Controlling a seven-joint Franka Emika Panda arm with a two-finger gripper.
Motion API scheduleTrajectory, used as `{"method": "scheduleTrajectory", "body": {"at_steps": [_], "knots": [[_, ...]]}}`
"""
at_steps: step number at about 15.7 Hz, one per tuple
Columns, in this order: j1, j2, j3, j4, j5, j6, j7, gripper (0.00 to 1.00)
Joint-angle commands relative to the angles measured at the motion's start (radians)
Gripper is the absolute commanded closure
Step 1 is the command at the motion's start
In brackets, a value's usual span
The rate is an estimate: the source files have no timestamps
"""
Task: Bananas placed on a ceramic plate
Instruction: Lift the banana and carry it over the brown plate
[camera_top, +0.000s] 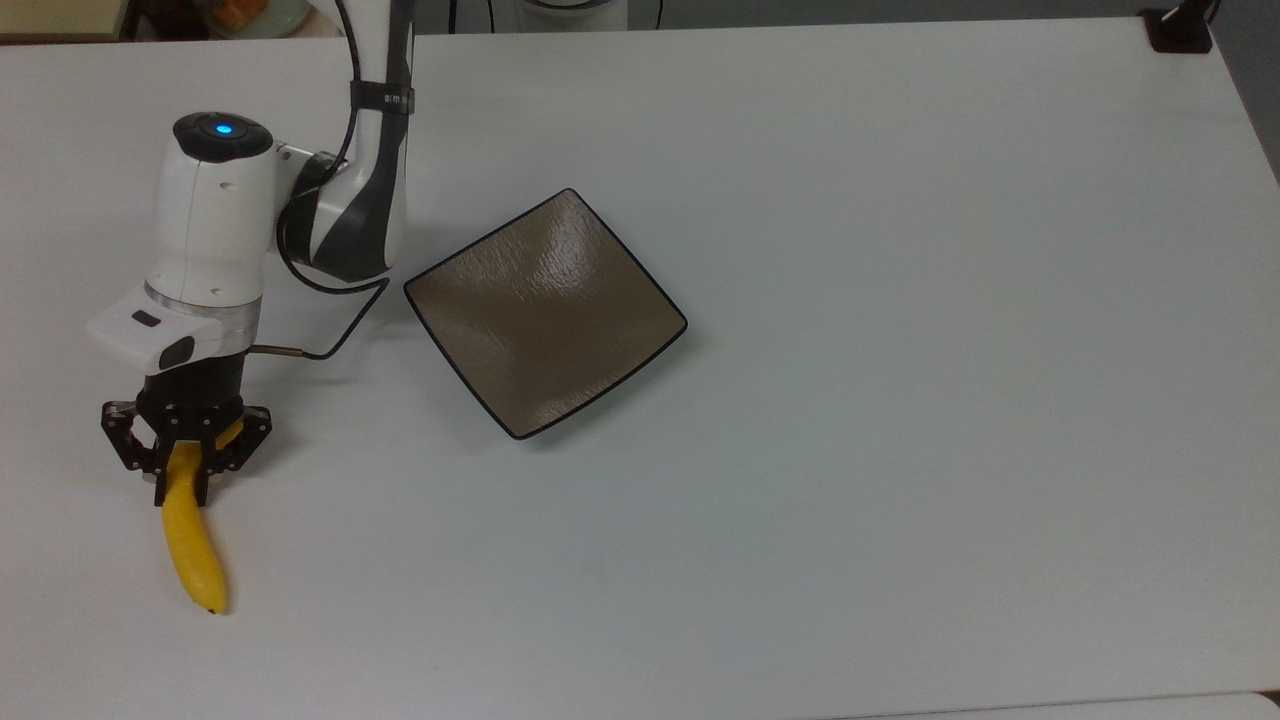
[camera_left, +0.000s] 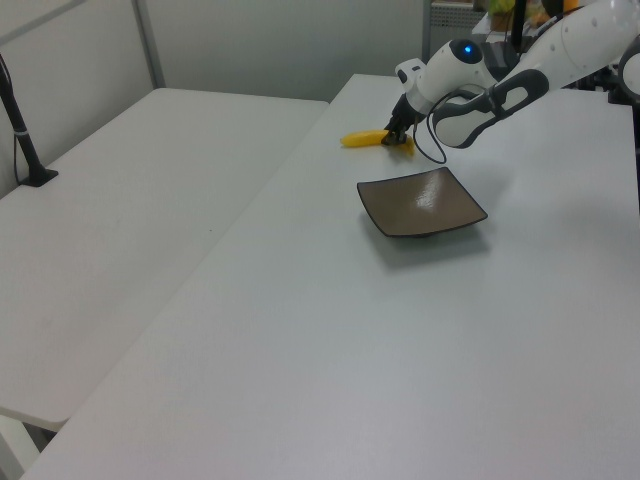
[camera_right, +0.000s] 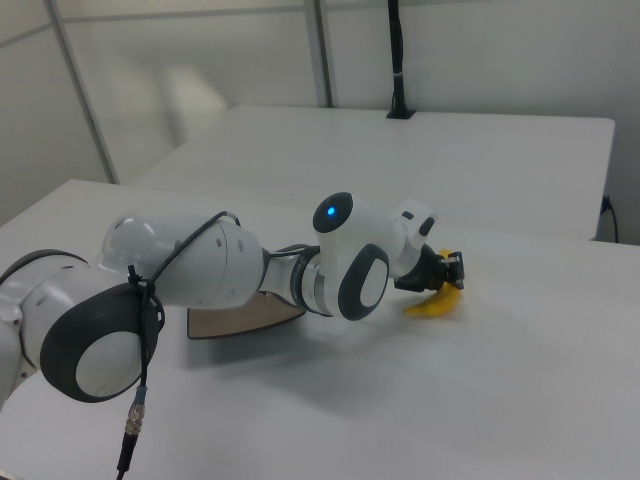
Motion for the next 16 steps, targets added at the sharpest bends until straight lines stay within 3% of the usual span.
{"method": "scheduleTrajectory", "body": {"at_steps": [1, 10, 16], "knots": [[-0.011, 0.013, 0.022, 0.014, -0.015, 0.014, -0.011, 0.82], [-0.015, -0.052, 0.054, 0.009, 0.013, 0.008, 0.03, 0.81], [-0.015, -0.181, 0.073, -0.119, 0.036, -0.015, 0.063, 0.81]]}}
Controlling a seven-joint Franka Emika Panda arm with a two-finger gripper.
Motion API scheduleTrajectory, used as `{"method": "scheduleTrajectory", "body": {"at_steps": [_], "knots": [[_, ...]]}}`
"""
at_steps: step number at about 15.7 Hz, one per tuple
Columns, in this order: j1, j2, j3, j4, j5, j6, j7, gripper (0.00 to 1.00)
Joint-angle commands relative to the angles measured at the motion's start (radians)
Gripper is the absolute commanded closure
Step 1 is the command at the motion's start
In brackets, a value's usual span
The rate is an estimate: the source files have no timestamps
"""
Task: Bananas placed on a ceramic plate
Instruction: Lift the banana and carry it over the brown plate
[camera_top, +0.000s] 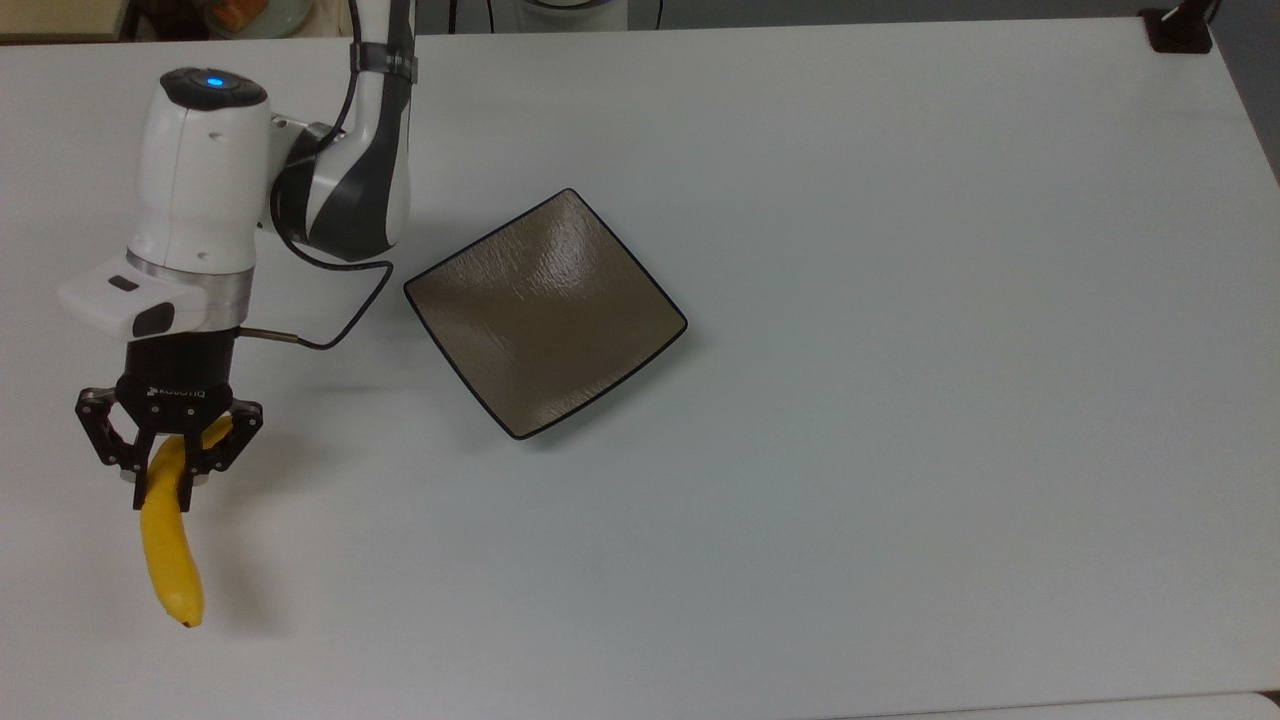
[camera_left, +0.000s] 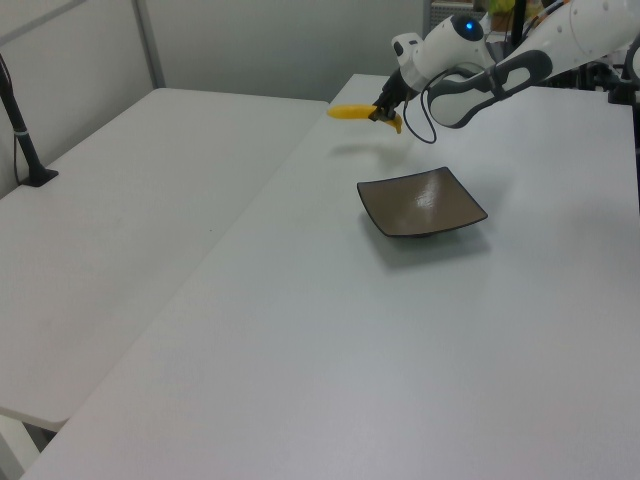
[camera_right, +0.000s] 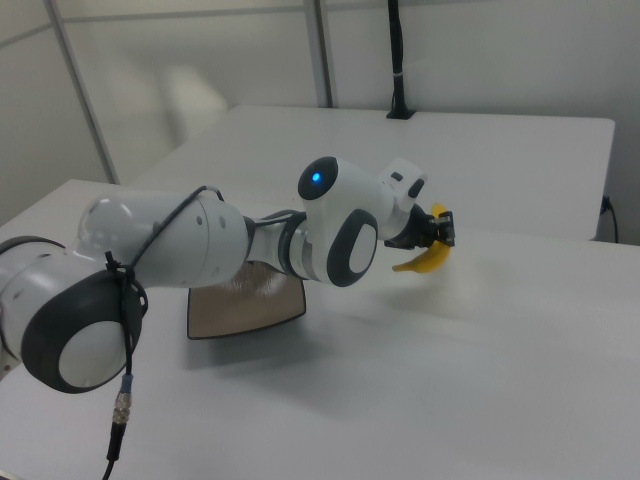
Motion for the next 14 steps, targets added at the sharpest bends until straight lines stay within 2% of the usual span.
{"method": "scheduleTrajectory", "body": {"at_steps": [1, 4, 6, 8, 10, 12, 14], "knots": [[-0.008, -0.133, 0.023, -0.16, 0.029, -0.036, 0.018, 0.8], [-0.002, -0.222, 0.024, -0.204, 0.072, -0.182, 0.021, 0.8], [0.005, -0.288, 0.033, -0.211, 0.118, -0.379, 0.023, 0.8], [0.006, -0.331, 0.035, -0.218, 0.132, -0.504, 0.024, 0.8], [0.011, -0.379, 0.036, -0.261, 0.134, -0.552, 0.026, 0.8], [0.063, -0.46, 0.036, -0.364, 0.17, -0.556, 0.076, 0.79], [0.093, -0.52, 0.046, -0.413, 0.172, -0.61, 0.134, 0.79]]}}
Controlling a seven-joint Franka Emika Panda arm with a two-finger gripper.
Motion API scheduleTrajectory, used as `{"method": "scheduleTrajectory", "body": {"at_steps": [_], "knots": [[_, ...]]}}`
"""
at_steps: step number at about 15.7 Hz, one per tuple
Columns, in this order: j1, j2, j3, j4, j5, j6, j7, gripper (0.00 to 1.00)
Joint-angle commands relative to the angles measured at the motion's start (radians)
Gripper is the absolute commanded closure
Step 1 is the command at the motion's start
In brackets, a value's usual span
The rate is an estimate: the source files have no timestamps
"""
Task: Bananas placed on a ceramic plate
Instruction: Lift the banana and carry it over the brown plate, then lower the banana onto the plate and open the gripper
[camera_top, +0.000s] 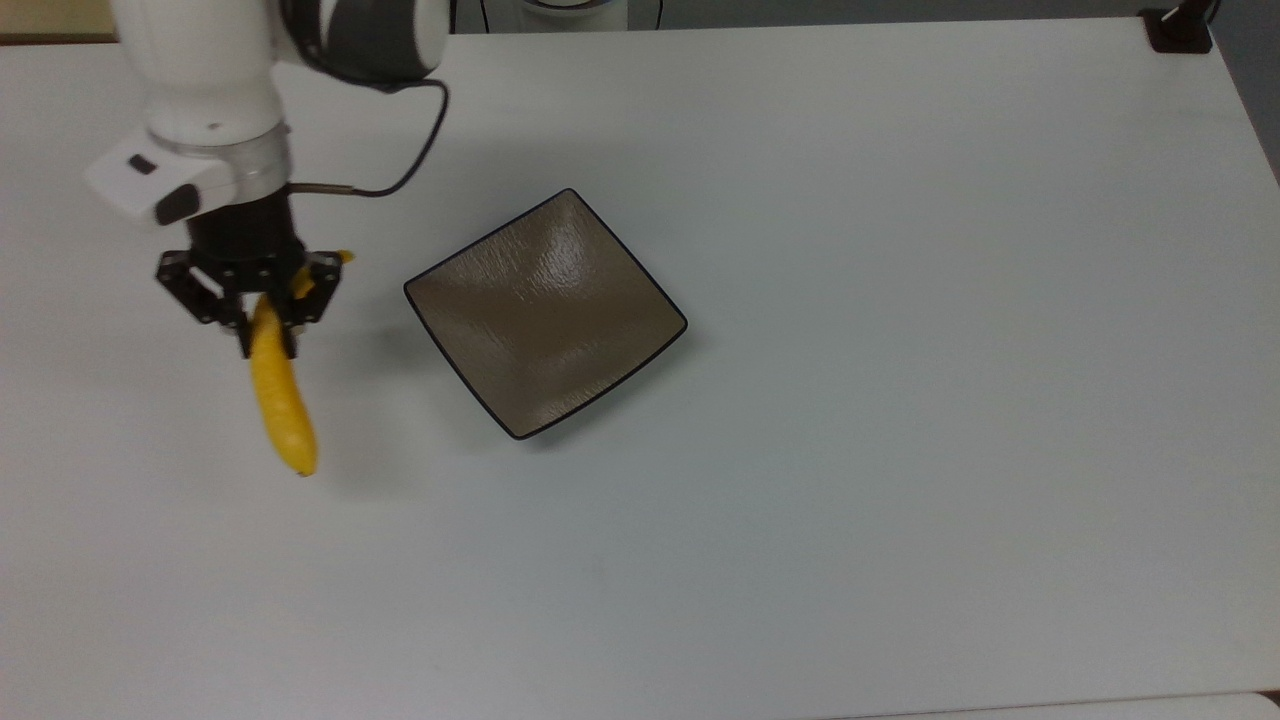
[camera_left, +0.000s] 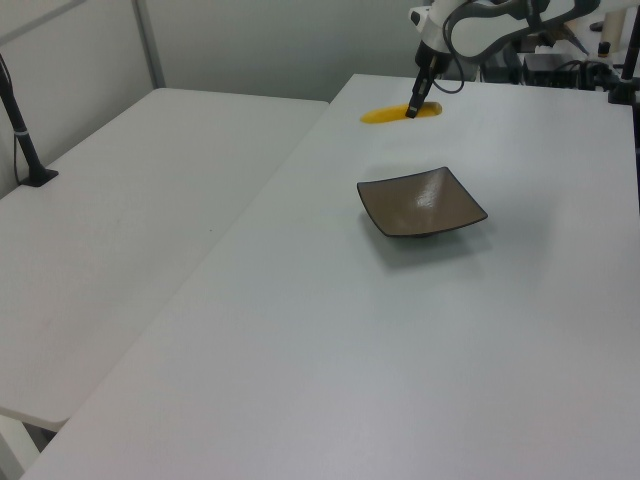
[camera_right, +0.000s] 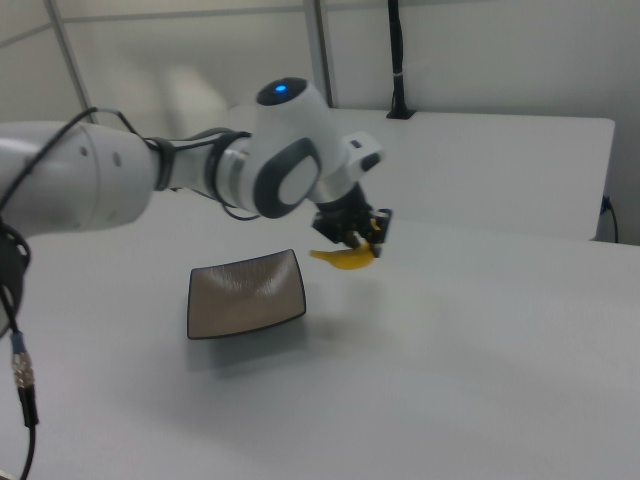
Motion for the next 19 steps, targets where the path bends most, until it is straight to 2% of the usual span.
{"method": "scheduleTrajectory", "body": {"at_steps": [1, 5, 9, 10, 11, 12, 13, 19], "knots": [[0.067, -0.162, 0.014, -0.162, 0.019, -0.108, 0.106, 0.79], [0.073, -0.219, 0.062, -0.18, 0.034, -0.246, 0.195, 0.79], [0.102, -0.236, 0.079, -0.208, 0.051, -0.268, 0.242, 0.79], [0.102, -0.233, 0.087, -0.208, 0.052, -0.266, 0.245, 0.7], [0.102, -0.231, 0.088, -0.208, 0.052, -0.265, 0.248, 0.44], [0.102, -0.231, 0.091, -0.206, 0.052, -0.265, 0.248, 0.08], [0.102, -0.231, 0.091, -0.206, 0.052, -0.266, 0.247, 0.0], [0.102, -0.232, 0.09, -0.196, 0.052, -0.271, 0.25, 0.0]]}}
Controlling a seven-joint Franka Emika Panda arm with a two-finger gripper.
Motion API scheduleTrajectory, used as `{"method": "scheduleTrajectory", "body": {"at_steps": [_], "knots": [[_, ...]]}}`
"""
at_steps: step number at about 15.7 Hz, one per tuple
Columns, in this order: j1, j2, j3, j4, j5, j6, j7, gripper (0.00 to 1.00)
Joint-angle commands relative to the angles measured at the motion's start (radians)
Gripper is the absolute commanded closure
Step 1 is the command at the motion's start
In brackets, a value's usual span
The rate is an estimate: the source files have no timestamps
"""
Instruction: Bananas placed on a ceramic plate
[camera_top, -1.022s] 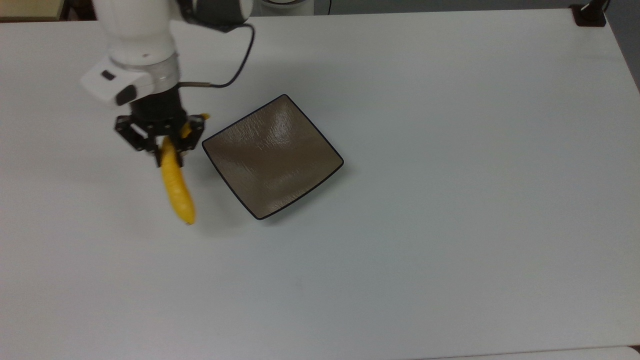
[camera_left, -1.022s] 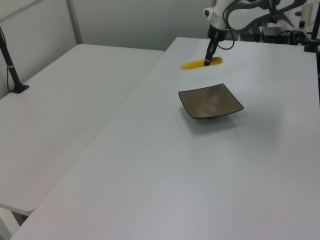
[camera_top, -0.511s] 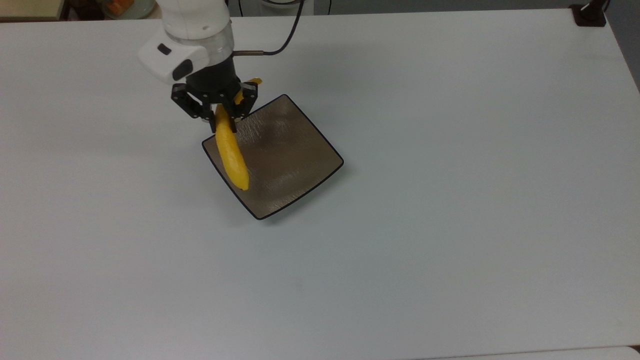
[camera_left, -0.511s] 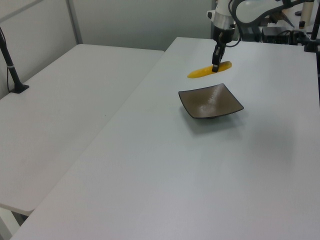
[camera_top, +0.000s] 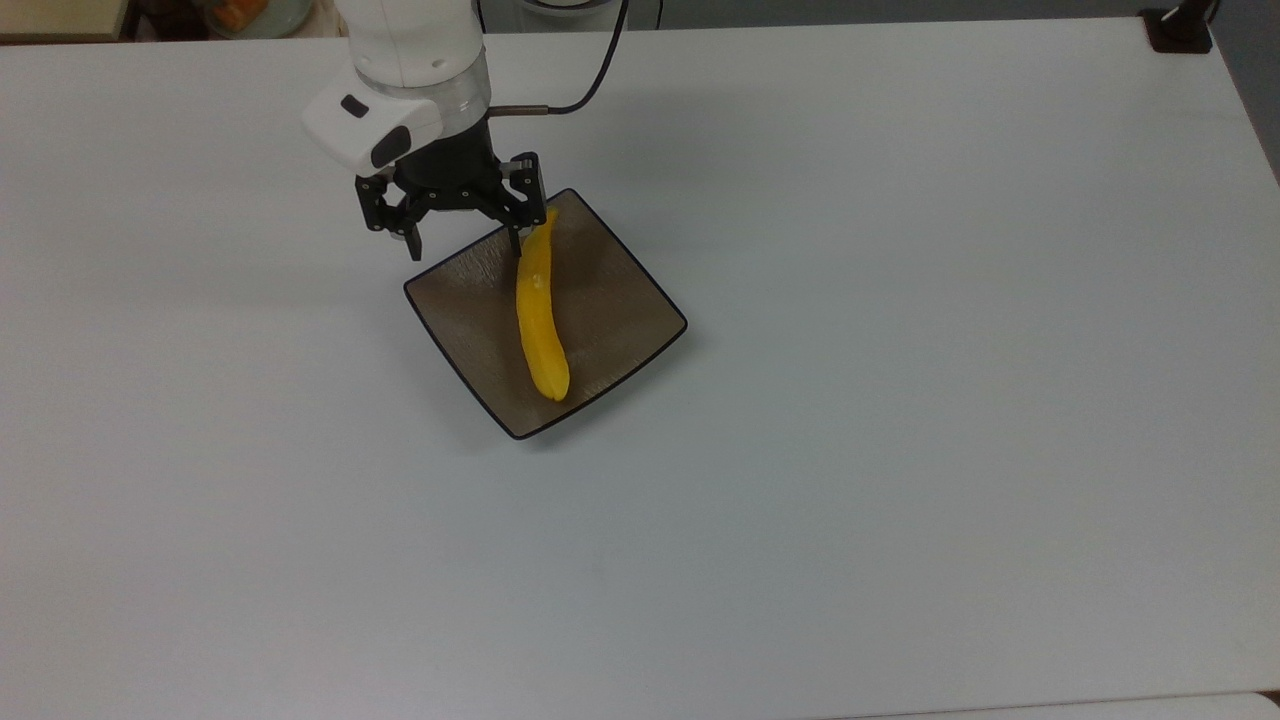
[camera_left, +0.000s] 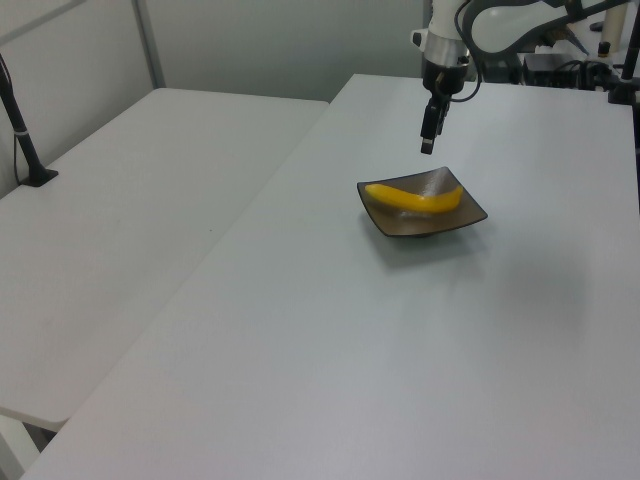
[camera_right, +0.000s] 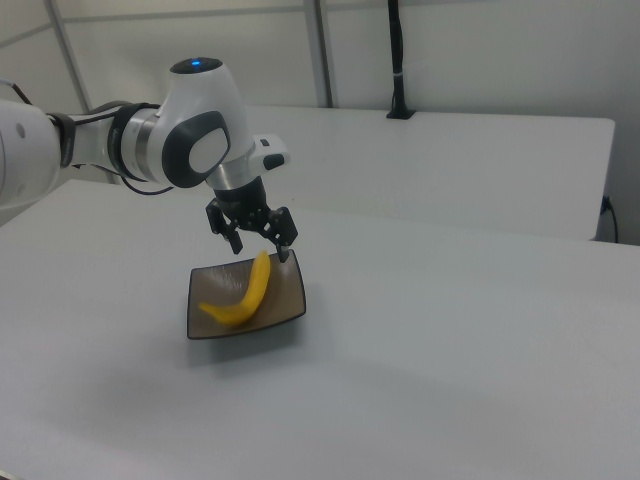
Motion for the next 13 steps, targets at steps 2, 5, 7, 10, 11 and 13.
{"method": "scheduleTrajectory", "body": {"at_steps": [2, 5, 7, 10, 11, 13], "knots": [[0.004, -0.037, -0.003, -0.015, 0.019, -0.038, 0.018, 0.0], [0.021, -0.059, -0.006, 0.013, 0.0, -0.209, 0.01, 0.0], [0.044, -0.08, -0.024, 0.037, -0.016, -0.311, 0.006, 0.0], [0.189, -0.141, -0.188, 0.025, -0.037, -0.417, 0.003, 0.0], [0.219, -0.161, -0.232, 0.014, -0.031, -0.42, 0.003, 0.0], [0.216, -0.18, -0.236, 0.011, -0.017, -0.408, -0.004, 0.0]]}}
